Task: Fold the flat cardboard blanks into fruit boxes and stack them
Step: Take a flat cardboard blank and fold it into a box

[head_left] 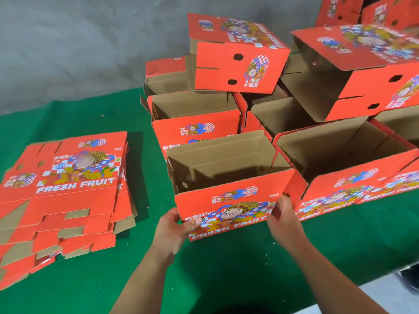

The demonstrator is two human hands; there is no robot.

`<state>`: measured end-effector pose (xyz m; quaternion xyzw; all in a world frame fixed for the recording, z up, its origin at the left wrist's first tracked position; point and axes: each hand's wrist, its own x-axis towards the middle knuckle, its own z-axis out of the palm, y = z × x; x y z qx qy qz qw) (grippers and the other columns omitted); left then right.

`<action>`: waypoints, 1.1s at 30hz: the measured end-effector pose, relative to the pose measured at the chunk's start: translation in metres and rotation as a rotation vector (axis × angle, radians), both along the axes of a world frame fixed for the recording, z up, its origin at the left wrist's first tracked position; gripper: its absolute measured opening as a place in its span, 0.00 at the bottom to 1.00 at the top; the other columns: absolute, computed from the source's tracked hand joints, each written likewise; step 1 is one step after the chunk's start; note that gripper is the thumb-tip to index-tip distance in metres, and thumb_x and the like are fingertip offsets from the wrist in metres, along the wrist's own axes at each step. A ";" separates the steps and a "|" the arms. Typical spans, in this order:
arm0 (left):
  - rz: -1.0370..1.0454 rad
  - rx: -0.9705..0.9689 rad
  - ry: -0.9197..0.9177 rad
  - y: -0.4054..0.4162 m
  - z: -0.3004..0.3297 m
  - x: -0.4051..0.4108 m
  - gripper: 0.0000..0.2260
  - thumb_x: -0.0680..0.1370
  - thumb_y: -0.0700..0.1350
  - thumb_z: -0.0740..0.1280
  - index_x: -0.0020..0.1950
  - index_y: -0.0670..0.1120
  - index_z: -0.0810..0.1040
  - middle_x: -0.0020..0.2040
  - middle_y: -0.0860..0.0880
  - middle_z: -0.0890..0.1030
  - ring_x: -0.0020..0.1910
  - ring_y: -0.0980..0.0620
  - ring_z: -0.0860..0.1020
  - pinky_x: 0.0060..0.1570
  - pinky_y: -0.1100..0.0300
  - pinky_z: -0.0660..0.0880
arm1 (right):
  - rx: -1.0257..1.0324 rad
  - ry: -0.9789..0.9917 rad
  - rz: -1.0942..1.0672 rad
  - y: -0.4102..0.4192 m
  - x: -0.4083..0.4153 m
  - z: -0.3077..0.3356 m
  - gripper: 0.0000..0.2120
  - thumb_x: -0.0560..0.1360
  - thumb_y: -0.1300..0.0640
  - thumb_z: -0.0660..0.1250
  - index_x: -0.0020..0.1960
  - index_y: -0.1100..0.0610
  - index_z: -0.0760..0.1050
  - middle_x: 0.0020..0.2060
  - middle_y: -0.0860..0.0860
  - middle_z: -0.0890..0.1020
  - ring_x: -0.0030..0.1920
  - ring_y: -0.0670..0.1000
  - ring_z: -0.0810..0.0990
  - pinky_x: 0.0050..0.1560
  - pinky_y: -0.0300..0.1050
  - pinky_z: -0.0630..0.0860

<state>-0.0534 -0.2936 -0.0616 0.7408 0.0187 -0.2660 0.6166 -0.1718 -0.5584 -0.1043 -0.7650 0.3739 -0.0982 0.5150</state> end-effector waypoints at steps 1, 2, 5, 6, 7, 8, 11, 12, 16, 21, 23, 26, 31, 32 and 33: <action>0.015 0.008 -0.011 0.002 -0.001 0.002 0.14 0.72 0.36 0.78 0.56 0.41 0.83 0.50 0.45 0.88 0.48 0.46 0.85 0.57 0.45 0.81 | 0.071 0.041 -0.016 -0.002 -0.003 -0.007 0.19 0.76 0.66 0.65 0.62 0.49 0.76 0.51 0.49 0.85 0.45 0.44 0.83 0.48 0.46 0.78; 0.026 0.012 -0.020 0.003 -0.002 0.003 0.14 0.72 0.37 0.78 0.56 0.42 0.83 0.50 0.46 0.88 0.48 0.47 0.85 0.58 0.46 0.81 | 0.192 0.103 -0.086 -0.008 -0.006 -0.015 0.16 0.75 0.64 0.67 0.60 0.51 0.80 0.50 0.50 0.85 0.45 0.46 0.82 0.47 0.44 0.76; 0.030 0.032 -0.046 0.004 -0.005 0.006 0.14 0.72 0.39 0.79 0.56 0.45 0.83 0.49 0.50 0.88 0.47 0.53 0.85 0.56 0.50 0.80 | 0.881 0.109 -0.452 -0.026 -0.023 -0.041 0.18 0.82 0.58 0.61 0.70 0.60 0.74 0.66 0.57 0.79 0.66 0.56 0.77 0.65 0.52 0.71; 0.020 0.042 -0.058 0.003 -0.006 0.006 0.13 0.72 0.39 0.79 0.55 0.47 0.83 0.48 0.53 0.88 0.44 0.57 0.85 0.55 0.52 0.80 | 1.012 0.068 -0.595 -0.029 -0.029 -0.045 0.18 0.84 0.57 0.58 0.72 0.60 0.70 0.69 0.59 0.77 0.69 0.60 0.75 0.68 0.56 0.70; 0.007 0.053 -0.064 0.002 -0.008 0.007 0.13 0.72 0.40 0.79 0.54 0.48 0.83 0.47 0.56 0.88 0.42 0.60 0.84 0.53 0.55 0.79 | 1.091 0.004 -0.715 -0.032 -0.031 -0.048 0.19 0.85 0.55 0.56 0.74 0.59 0.66 0.69 0.61 0.77 0.67 0.62 0.76 0.67 0.58 0.72; -0.006 0.060 -0.064 0.001 -0.009 0.007 0.13 0.72 0.40 0.79 0.53 0.50 0.83 0.46 0.58 0.87 0.41 0.63 0.84 0.51 0.57 0.78 | 1.130 -0.050 -0.801 -0.033 -0.031 -0.047 0.22 0.85 0.52 0.56 0.77 0.58 0.63 0.67 0.63 0.77 0.64 0.63 0.77 0.65 0.58 0.73; -0.035 0.064 -0.065 -0.001 -0.013 0.009 0.12 0.72 0.40 0.79 0.52 0.51 0.82 0.45 0.60 0.87 0.40 0.65 0.83 0.45 0.66 0.77 | 1.172 -0.123 -0.880 -0.031 -0.020 -0.040 0.30 0.83 0.44 0.58 0.81 0.56 0.58 0.66 0.65 0.78 0.63 0.63 0.78 0.67 0.57 0.74; -0.044 0.062 -0.073 -0.002 -0.014 0.011 0.12 0.72 0.40 0.79 0.52 0.51 0.82 0.45 0.60 0.87 0.40 0.65 0.83 0.42 0.70 0.77 | 1.190 -0.133 -0.899 -0.031 -0.015 -0.037 0.31 0.82 0.41 0.59 0.79 0.56 0.61 0.65 0.64 0.77 0.63 0.63 0.77 0.68 0.57 0.74; -0.077 0.037 -0.085 -0.007 -0.015 0.013 0.13 0.73 0.36 0.77 0.52 0.49 0.82 0.43 0.60 0.87 0.39 0.66 0.83 0.40 0.75 0.75 | 1.314 -0.323 -0.912 -0.036 0.009 -0.021 0.21 0.78 0.39 0.62 0.61 0.55 0.76 0.63 0.59 0.77 0.60 0.62 0.78 0.65 0.61 0.76; -0.101 0.010 -0.081 -0.012 -0.013 0.019 0.12 0.74 0.34 0.76 0.52 0.49 0.82 0.43 0.59 0.87 0.40 0.64 0.84 0.39 0.74 0.76 | 1.372 -0.496 -1.027 -0.053 0.021 -0.016 0.26 0.75 0.35 0.63 0.61 0.54 0.78 0.59 0.57 0.82 0.59 0.63 0.82 0.59 0.61 0.81; -0.098 0.002 -0.087 -0.013 -0.014 0.021 0.12 0.73 0.35 0.77 0.52 0.49 0.82 0.44 0.59 0.87 0.41 0.63 0.84 0.39 0.74 0.76 | 1.396 -0.468 -1.031 -0.055 0.022 -0.017 0.28 0.73 0.33 0.63 0.62 0.53 0.79 0.59 0.56 0.83 0.59 0.61 0.82 0.59 0.56 0.80; -0.088 -0.008 -0.093 -0.016 -0.016 0.020 0.12 0.73 0.35 0.77 0.53 0.47 0.84 0.46 0.54 0.88 0.43 0.60 0.85 0.41 0.72 0.77 | 1.368 -0.460 -1.028 -0.055 0.025 -0.018 0.30 0.72 0.31 0.59 0.63 0.49 0.80 0.58 0.52 0.84 0.59 0.57 0.82 0.56 0.50 0.79; -0.078 -0.043 -0.080 -0.017 -0.016 0.019 0.13 0.73 0.35 0.77 0.54 0.47 0.83 0.49 0.50 0.88 0.48 0.51 0.86 0.50 0.62 0.81 | 1.351 -0.427 -1.051 -0.061 0.020 -0.024 0.32 0.68 0.28 0.58 0.60 0.48 0.82 0.55 0.52 0.86 0.57 0.58 0.82 0.48 0.49 0.79; -0.081 -0.039 -0.081 -0.017 -0.017 0.020 0.13 0.73 0.35 0.77 0.55 0.47 0.83 0.49 0.49 0.88 0.49 0.50 0.86 0.52 0.59 0.81 | 1.353 -0.408 -1.079 -0.062 0.019 -0.025 0.32 0.68 0.28 0.58 0.58 0.48 0.82 0.54 0.52 0.86 0.56 0.59 0.82 0.46 0.50 0.79; -0.085 -0.032 -0.082 -0.017 -0.017 0.021 0.13 0.73 0.35 0.77 0.55 0.47 0.84 0.50 0.49 0.88 0.50 0.49 0.86 0.54 0.56 0.81 | 1.354 -0.383 -1.114 -0.062 0.018 -0.027 0.31 0.68 0.29 0.59 0.56 0.49 0.82 0.53 0.53 0.85 0.54 0.60 0.82 0.45 0.51 0.79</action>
